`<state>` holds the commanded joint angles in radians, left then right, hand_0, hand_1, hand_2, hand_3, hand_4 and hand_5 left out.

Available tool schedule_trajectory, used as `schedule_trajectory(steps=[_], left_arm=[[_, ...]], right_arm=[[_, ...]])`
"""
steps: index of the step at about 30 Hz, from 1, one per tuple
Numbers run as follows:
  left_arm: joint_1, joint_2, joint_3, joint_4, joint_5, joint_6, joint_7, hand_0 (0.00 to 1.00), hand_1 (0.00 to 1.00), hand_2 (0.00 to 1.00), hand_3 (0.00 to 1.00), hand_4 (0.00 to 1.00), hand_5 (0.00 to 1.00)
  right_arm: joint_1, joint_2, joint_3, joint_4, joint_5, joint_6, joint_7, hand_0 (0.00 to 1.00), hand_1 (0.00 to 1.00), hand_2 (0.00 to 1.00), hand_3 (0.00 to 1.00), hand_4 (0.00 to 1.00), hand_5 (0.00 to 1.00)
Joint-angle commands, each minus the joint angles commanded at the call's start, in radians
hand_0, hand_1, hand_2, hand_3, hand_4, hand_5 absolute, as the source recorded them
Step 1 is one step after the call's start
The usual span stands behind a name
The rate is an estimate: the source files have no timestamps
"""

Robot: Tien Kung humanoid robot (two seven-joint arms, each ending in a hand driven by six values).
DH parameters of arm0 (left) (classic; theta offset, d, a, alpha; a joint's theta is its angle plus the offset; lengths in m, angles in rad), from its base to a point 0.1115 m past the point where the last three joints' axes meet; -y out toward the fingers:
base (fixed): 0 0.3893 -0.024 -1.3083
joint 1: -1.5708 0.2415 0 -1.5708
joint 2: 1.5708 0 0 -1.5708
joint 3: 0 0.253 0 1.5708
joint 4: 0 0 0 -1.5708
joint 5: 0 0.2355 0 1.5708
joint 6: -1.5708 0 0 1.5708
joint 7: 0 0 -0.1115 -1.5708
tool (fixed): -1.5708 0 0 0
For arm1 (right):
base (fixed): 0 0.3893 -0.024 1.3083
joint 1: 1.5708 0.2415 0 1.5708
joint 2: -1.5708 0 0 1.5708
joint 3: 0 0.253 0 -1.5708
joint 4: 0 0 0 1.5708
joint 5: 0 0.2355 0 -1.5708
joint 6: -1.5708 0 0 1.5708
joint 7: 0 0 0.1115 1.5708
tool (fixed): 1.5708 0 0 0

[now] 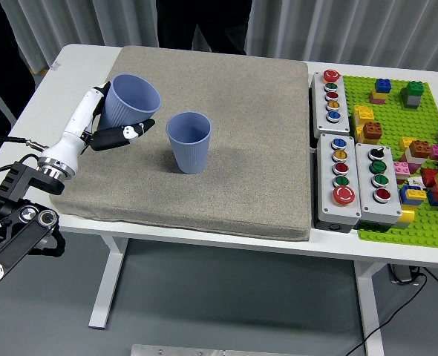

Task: Pick cup pour cup place

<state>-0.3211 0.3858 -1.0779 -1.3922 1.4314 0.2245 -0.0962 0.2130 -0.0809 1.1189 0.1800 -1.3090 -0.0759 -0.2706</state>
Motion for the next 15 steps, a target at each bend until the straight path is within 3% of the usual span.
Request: schedule_trajectory(steps=[7,15], left_arm=[[-0.037,0.015,0.025,-0.004,0.123,-0.004,0.039,0.458,0.442,0.442,0.448,0.762,0.18],[-0.075,0.024,0.05,0.009,0.202,-0.012,0.063,0.459,0.444,0.444,0.448,0.756,0.172]], right_arm=[[0.007,-0.003,-0.008,0.0,0.015,-0.002,0.002,0.675,0.637,0.567,0.573,0.002,0.169],[0.014,-0.005,-0.013,0.0,0.029,-0.006,0.005,0.674,0.637,0.567,0.573,0.002,0.165]])
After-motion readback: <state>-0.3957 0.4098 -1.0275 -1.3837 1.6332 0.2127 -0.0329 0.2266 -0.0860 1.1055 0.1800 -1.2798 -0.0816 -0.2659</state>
